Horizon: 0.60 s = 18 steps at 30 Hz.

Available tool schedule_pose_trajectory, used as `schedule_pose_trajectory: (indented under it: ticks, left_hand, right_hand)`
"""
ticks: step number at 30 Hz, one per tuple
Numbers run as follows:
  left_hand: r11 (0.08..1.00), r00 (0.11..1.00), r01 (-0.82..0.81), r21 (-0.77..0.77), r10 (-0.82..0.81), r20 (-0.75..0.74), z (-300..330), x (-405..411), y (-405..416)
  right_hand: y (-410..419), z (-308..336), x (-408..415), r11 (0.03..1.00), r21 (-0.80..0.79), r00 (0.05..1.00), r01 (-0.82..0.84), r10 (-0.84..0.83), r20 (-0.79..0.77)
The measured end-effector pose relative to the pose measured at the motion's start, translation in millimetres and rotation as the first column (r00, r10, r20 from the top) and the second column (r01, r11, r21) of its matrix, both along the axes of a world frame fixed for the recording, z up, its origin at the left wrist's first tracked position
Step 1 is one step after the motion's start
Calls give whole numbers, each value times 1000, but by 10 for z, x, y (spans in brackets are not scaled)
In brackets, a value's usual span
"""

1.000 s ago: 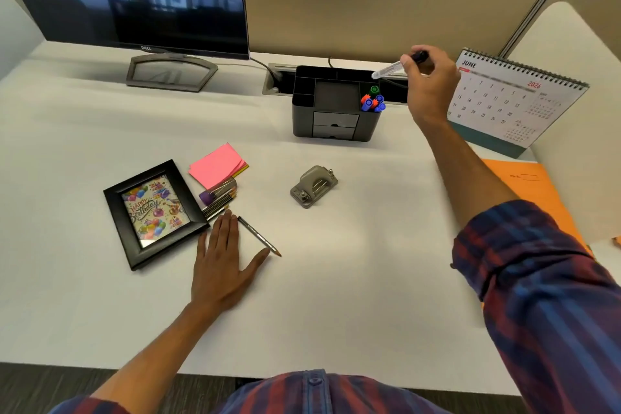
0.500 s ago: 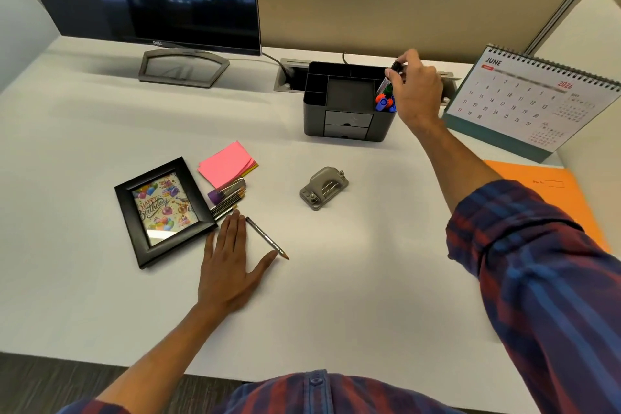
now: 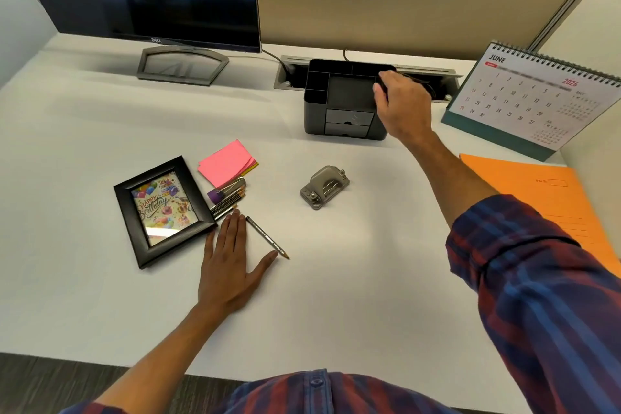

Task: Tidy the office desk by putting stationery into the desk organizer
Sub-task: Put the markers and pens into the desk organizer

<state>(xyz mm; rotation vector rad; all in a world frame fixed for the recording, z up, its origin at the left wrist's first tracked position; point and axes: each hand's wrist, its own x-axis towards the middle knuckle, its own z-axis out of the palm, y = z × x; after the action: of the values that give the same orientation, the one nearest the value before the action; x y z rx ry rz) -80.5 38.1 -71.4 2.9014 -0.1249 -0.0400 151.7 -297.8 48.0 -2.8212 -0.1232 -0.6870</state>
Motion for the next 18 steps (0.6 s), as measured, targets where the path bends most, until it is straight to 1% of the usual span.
schedule_pose_trajectory:
  ticks: [3,5,14,18]
  left_hand:
    - [1000,1000,3,6,-3,3,6,4,-3]
    - [1000,1000,2,5,-2,2,11,6,-6]
    - [1000,1000,3,2,-3,-3,17,0,-4]
    - [1000,1000,2,1,-2,-3,9,-1,-3]
  right_hand:
    - [49,-167,-55,999,-38,981,10,-17,-191]
    - [49,-230,-41,999,-37,966,24,-33,-255]
    - [87,-251,10,999,2,940,53,-49,-338]
    - [55,-202,32,999,-11,932,46,-47,-360]
